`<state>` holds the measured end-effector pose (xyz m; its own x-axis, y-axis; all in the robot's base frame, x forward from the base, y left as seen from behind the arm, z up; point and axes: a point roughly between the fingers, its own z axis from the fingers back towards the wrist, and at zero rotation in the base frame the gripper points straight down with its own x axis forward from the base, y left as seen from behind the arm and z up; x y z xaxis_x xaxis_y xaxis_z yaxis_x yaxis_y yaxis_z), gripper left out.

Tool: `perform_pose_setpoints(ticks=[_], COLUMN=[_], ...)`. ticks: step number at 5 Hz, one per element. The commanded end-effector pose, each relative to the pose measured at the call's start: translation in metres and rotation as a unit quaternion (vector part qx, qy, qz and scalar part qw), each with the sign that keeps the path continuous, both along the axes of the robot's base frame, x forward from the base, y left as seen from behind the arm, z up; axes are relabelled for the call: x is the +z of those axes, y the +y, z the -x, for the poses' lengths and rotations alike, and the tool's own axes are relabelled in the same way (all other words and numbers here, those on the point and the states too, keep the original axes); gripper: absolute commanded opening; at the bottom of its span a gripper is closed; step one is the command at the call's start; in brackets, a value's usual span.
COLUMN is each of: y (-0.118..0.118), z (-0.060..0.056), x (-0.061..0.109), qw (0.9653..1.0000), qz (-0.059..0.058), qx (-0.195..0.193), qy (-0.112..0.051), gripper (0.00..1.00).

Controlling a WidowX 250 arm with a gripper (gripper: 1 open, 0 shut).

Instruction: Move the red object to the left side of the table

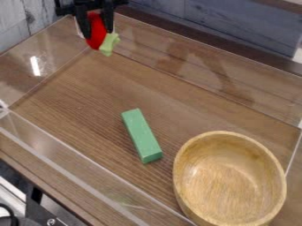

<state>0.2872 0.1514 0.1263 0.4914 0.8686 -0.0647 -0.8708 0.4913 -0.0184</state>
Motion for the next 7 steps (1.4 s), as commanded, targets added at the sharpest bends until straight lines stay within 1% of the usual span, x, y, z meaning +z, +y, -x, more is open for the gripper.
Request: perform_pose_setpoints(ticks=[1,2,3,5,6,7], y=[0.024,0.048,0.058,0.027,0.025,0.028], z=[0.012,0.02,0.024,0.012,-0.001,-0.013], x=[0.014,0.0,-0.014,-0.021,-0.029,-0.039], qw=[0.9973,0.9927,0.9857,0.9762,0.9654,0.9523], qz=[-0.027,-0.032,-0.035,-0.035,-0.035,-0.037], qx=[0.059,0.113,0.164,0.214,0.258,0.303], qy=[-0.034,-0.028,-0.02,-0.004,0.004,0.012], gripper=[0.0,0.0,0.0,0.0,0.0,0.0])
